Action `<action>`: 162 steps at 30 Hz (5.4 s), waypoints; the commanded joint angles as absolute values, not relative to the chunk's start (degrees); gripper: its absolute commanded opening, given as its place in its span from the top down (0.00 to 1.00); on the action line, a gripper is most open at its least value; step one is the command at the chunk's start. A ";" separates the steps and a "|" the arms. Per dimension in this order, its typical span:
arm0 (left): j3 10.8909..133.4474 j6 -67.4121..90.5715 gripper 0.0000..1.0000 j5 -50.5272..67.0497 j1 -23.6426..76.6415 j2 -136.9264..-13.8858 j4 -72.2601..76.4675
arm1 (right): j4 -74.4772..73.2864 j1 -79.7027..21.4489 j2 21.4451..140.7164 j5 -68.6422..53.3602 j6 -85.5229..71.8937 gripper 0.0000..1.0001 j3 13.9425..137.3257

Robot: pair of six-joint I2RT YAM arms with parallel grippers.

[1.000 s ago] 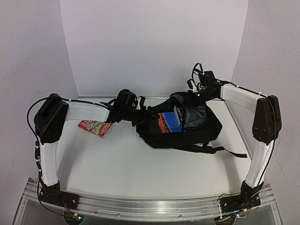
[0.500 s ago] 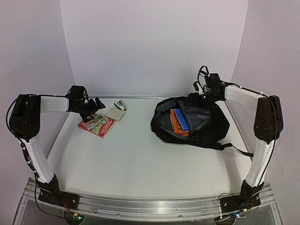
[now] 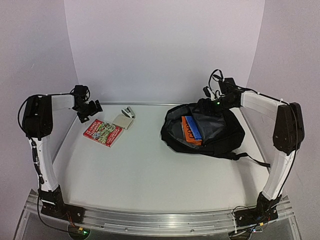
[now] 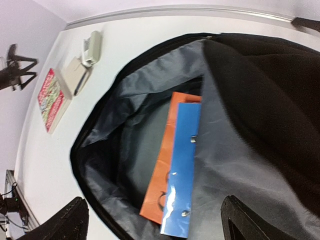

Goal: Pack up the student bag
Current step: Move the book to the center of the board, then pick up the book from the center of the board.

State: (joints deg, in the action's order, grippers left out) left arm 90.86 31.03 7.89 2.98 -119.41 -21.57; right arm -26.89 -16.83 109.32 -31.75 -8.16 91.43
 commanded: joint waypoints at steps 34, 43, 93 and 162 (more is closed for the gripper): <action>57.83 51.73 0.18 11.57 25.49 -102.70 -7.20 | -24.46 -39.60 109.08 -41.89 -3.44 0.15 79.42; 45.11 46.82 0.20 17.50 25.64 -93.74 -4.92 | -22.48 -41.37 116.09 -39.30 -5.15 0.18 78.09; 33.24 48.81 1.00 34.69 32.32 -83.34 27.63 | -19.95 -41.85 114.77 -39.24 -8.02 0.17 80.40; 41.32 60.20 0.46 52.74 27.69 -79.19 41.12 | -3.95 -32.35 102.83 -69.42 -32.76 1.00 84.76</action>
